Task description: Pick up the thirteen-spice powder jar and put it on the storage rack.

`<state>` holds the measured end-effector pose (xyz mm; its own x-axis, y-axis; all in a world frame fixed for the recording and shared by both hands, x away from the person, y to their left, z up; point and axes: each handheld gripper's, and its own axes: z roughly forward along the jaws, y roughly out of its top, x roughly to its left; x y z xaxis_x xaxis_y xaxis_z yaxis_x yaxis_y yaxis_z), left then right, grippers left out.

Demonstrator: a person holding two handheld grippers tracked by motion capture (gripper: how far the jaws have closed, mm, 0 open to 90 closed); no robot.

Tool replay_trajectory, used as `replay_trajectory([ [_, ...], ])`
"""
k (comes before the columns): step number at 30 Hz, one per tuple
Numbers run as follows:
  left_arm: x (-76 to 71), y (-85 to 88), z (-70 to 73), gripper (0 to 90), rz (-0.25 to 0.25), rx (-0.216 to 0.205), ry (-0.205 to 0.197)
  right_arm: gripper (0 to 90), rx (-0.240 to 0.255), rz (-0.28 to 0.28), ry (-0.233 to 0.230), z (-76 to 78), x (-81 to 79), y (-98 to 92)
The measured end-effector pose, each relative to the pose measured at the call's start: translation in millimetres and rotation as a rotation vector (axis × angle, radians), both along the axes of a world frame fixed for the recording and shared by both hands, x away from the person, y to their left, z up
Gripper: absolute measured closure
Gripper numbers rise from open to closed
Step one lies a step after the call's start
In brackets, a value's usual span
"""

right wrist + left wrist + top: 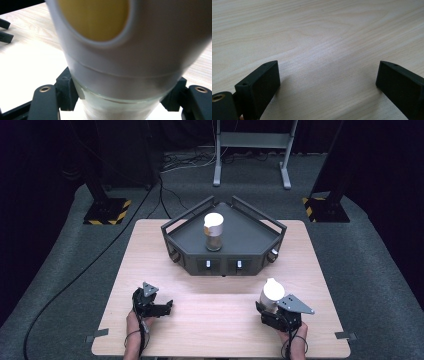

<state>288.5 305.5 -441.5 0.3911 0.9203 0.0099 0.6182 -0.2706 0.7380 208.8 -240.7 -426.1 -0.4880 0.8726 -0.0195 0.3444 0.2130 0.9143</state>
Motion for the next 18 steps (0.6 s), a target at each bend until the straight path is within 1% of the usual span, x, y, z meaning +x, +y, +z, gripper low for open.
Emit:
replay_trajectory([
  [3,0.6,0.6,0.1,5.1,0.0,-0.003,0.004,30.1,-0.005,-0.001,-0.007,3.4,1.2,-0.4],
  [8,-0.2,-0.2,0.0,5.2,-0.001,0.001,-0.001,30.1,0.004,-0.014,0.003,8.6,4.9,-0.9],
  [12,0.1,0.2,0.0,5.2,-0.001,0.0,0.0,30.1,-0.007,-0.009,-0.008,12.7,6.5,-0.5],
  [18,0.3,0.4,0.0,5.2,-0.001,-0.002,0.001,30.1,-0.008,-0.009,-0.021,19.7,8.4,-0.2],
])
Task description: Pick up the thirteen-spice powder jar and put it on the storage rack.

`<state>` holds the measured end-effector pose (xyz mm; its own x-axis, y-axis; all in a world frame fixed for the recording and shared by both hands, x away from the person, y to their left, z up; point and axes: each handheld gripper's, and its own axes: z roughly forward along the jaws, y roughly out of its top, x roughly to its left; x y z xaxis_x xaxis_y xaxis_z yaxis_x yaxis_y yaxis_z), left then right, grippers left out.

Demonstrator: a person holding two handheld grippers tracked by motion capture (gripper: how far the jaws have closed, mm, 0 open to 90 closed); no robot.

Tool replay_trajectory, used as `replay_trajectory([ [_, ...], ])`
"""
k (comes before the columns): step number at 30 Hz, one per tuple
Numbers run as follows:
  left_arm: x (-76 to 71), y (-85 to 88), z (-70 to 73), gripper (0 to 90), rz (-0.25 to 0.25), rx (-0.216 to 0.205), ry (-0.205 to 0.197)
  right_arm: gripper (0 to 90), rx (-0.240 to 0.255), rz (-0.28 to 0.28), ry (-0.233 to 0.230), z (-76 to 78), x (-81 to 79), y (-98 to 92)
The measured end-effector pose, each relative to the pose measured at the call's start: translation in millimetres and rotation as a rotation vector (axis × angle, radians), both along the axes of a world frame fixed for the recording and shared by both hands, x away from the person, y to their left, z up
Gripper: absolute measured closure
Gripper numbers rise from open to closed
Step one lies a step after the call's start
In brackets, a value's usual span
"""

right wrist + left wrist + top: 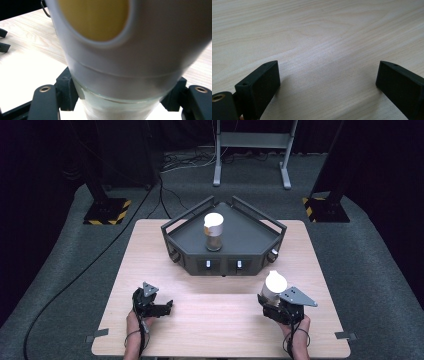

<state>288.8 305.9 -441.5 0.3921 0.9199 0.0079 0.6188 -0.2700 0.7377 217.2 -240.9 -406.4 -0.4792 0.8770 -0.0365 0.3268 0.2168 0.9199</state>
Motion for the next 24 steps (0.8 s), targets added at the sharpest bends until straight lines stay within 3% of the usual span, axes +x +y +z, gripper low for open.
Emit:
replay_trajectory([
  [24,-0.9,-1.0,0.0,5.1,0.001,0.005,-0.004,30.1,-0.003,-0.006,-0.037,25.2,9.4,-1.6],
])
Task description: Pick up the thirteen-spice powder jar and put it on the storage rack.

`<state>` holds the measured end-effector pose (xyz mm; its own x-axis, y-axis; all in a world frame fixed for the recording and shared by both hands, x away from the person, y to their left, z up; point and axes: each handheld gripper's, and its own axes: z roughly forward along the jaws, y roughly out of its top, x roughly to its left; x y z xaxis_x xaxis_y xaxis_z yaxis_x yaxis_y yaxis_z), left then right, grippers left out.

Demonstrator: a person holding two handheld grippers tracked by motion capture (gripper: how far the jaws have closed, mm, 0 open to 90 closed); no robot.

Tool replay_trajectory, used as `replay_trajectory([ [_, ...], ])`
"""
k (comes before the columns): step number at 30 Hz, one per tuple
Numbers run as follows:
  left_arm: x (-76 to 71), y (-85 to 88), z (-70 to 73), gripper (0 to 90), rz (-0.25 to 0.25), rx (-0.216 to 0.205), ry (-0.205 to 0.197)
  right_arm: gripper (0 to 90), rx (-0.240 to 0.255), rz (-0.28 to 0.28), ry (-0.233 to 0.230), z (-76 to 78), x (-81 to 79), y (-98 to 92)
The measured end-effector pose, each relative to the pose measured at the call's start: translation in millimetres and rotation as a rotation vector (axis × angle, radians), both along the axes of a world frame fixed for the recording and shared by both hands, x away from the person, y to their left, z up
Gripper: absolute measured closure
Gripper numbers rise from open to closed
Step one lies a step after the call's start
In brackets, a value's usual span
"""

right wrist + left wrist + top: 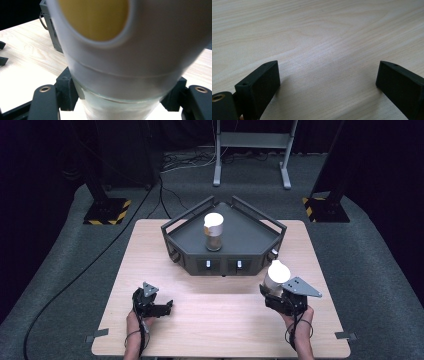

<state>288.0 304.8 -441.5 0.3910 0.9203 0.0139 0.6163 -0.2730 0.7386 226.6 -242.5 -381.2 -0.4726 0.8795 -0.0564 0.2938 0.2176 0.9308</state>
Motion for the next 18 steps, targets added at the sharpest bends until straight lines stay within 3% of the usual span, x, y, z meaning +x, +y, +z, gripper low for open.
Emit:
replay_trajectory([
  [18,-0.2,-0.3,0.0,5.1,0.0,0.001,-0.001,30.1,-0.01,-0.005,-0.019,14.8,7.0,-2.1],
])
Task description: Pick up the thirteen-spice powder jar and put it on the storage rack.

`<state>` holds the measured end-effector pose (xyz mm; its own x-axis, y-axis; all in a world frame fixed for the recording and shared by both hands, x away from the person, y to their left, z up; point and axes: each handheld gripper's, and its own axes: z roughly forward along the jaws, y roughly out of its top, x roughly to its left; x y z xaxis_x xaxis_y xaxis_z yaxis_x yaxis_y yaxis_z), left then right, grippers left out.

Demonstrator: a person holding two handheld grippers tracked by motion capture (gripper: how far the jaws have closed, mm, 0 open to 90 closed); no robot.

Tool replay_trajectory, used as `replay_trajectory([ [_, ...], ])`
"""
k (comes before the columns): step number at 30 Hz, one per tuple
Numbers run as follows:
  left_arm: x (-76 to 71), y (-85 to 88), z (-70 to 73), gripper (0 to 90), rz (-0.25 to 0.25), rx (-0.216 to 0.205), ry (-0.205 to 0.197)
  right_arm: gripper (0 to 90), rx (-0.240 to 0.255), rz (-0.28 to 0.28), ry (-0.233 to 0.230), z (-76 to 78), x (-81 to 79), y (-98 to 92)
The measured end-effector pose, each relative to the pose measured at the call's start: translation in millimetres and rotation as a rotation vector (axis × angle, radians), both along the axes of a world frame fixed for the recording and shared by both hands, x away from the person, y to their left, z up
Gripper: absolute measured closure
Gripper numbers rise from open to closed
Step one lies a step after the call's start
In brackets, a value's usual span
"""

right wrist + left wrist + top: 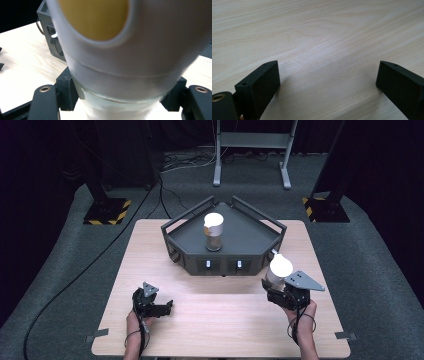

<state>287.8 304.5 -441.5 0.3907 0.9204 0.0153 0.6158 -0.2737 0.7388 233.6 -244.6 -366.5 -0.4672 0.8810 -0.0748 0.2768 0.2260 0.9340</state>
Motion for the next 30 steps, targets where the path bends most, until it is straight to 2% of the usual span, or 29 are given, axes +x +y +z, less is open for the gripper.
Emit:
replay_trajectory([
  [30,0.1,0.2,0.0,5.2,0.0,0.0,0.0,30.2,-0.008,0.01,-0.018,26.1,30.9,9.0],
])
